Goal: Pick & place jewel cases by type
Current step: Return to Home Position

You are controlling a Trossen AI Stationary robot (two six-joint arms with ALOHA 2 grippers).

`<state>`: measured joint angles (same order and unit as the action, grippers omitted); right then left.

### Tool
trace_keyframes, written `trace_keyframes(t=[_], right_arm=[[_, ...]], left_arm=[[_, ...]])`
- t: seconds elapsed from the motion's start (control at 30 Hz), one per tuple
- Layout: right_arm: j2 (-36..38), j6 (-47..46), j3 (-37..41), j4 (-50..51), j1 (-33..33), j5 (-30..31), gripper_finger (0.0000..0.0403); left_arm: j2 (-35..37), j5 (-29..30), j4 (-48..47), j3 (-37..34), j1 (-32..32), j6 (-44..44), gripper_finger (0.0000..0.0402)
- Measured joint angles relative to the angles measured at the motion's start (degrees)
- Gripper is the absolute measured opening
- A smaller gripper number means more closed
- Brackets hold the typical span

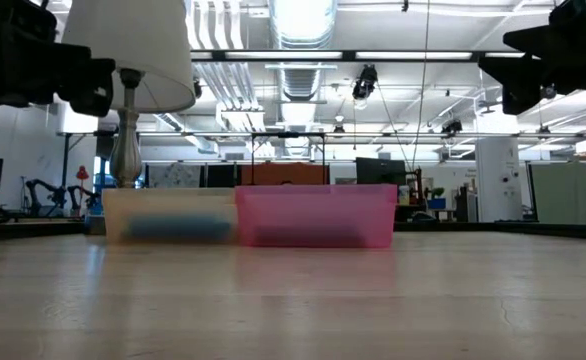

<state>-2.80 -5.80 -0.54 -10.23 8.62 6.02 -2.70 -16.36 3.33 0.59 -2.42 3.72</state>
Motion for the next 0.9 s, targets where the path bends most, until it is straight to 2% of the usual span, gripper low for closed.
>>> trace_keyframes(t=[0.2, 0.77, 0.83, 0.9], right_arm=[[0.0, 0.0, 0.0, 0.0, 0.0, 0.0, 0.0210], [0.2, -0.4, 0.0, 0.3, 0.0, -0.1, 0.0210], [0.2, -0.4, 0.0, 1.9, 0.0, -2.8, 0.0210], [1.9, -0.2, 0.0, 3.9, -0.4, -8.1, 0.0210]], left_arm=[[0.0, 0.0, 0.0, 0.0, 0.0, -2.7, 0.0126], [0.0, 0.0, 0.0, 0.0, 0.0, -2.7, 0.0126], [0.0, 0.0, 0.0, 0.0, 0.0, -2.7, 0.0126], [0.0, 0.0, 0.0, 0.0, 0.0, -2.7, 0.0126]])
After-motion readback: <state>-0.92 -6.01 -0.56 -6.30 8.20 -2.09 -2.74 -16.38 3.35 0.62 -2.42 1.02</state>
